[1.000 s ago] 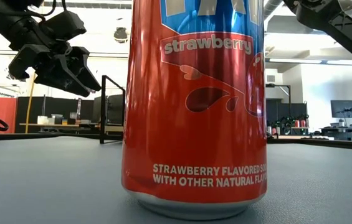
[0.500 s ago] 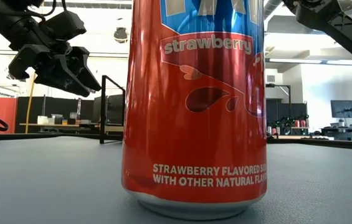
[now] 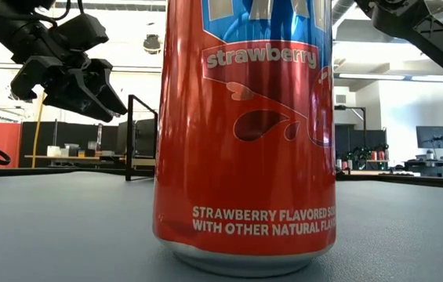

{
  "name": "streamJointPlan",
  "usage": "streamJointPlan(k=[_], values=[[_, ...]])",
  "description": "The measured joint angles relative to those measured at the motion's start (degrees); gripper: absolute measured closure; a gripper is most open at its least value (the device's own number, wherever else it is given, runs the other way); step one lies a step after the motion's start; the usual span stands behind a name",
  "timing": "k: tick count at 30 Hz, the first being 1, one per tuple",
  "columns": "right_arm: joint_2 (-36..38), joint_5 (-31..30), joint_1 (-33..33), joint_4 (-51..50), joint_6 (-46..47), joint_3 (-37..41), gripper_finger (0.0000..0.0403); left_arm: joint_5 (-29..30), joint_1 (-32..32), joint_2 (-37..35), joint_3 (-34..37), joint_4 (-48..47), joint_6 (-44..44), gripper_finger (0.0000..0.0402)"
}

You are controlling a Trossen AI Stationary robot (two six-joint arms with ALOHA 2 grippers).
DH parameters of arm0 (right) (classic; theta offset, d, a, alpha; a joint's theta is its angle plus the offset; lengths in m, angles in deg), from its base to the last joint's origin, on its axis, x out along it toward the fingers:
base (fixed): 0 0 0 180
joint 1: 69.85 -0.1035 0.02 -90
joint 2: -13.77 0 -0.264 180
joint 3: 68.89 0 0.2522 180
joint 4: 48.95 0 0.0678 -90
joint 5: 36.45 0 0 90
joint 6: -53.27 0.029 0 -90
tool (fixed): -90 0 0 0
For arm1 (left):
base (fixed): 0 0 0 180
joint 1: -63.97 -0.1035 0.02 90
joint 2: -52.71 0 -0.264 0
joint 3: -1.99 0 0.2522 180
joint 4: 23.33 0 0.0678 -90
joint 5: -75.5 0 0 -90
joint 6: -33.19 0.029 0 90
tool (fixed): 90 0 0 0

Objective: Place canned beverage on shelf
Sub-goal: Put the top blue soda can on the shelf aligned with the other blue soda can

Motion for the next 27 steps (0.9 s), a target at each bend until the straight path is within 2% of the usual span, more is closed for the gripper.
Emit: streamJointPlan(k=[7,27], values=[[0.0,-0.1,0.0,0.0,-4.9,0.0,0.0121,0.0,0.0,0.0,0.0,-0.4,-0.1,0.012],[0.2,-0.4,-2.1,-0.8,-40.7,0.1,0.0121,0.0,0.0,0.0,0.0,-1.1,-0.4,0.012]])
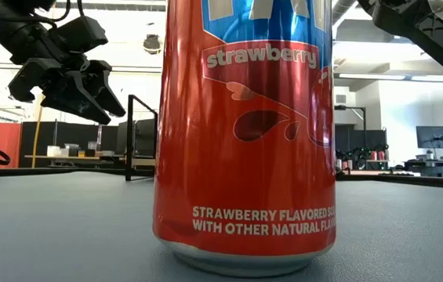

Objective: Place canned beverage on shelf
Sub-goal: Put the top blue soda can on the shelf aligned with the other blue soda can

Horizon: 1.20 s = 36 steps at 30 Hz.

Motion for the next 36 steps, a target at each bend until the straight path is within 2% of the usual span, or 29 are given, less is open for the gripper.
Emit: streamJointPlan(k=[8,18,24,31,36], values=[[0.0,0.0,-0.9,0.0,-9.2,0.0,0.0121,0.0,0.0,0.0,0.0,0.0,0.0,0.012],[-0.1,0.1,-1.0,-0.1,-10.0,0.0,0.013,0.0,0.0,0.0,0.0,0.0,0.0,0.012],[-0.1,0.1,-1.0,0.0,-9.5,0.0,0.0185,0.0,0.0,0.0,0.0,0.0,0.0,0.012],[-0.1,-0.1,-1.0,0.4,2.6,0.0,0.0264,0.0,0.0,0.0,0.0,0.0,0.0,0.012],[0.0,-0.3,-1.0,0.3,7.2,0.0,0.029,0.0,0.0,0.0,0.0,0.0,0.0,0.012]])
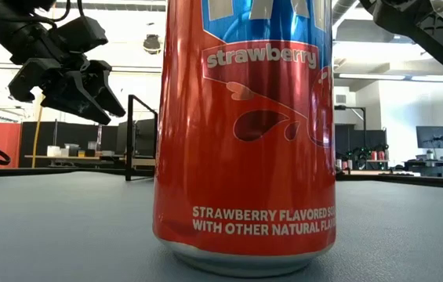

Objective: Place canned beverage on shelf
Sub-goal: Put the top blue soda can on the shelf aligned with the other blue soda can

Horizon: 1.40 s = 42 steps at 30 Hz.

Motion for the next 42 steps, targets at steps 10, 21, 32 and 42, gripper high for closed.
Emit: streamJointPlan(k=[10,21,32,42], values=[[0.0,-0.1,-0.3,0.0,16.5,0.0,0.0294,0.0,0.0,0.0,0.0,0.0,0.0,0.012],[0.0,0.2,-0.3,1.6,30.9,0.0,0.0294,0.0,0.0,0.0,0.0,0.0,0.0,0.012],[0.0,0.3,-0.3,2.5,32.9,0.0,0.0193,0.0,0.0,0.0,0.0,0.0,0.0,0.012],[-0.1,0.3,-0.3,2.1,28.8,-0.1,0.0121,-0.6,0.0,0.0,0.0,0.0,0.0,0.012]])
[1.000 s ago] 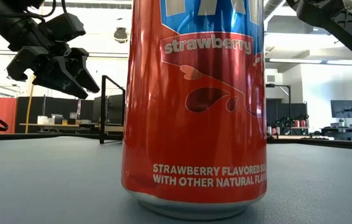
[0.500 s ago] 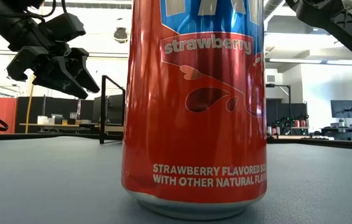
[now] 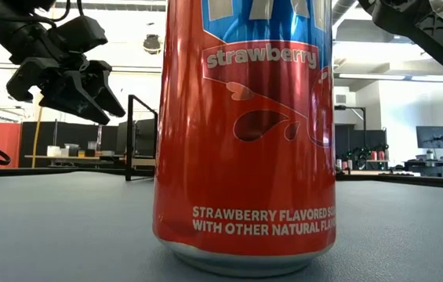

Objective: Place canned beverage on shelf
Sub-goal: Put the top blue soda can on the shelf aligned with the other blue soda can

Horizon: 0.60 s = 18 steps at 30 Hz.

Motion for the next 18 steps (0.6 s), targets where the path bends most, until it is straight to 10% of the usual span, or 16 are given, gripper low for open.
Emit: streamJointPlan(k=[18], values=[[4.7,-0.2,0.4,0.7,-2.6,-0.1,0.0121,0.2,0.0,0.0,0.0,0.3,1.5,0.012]])
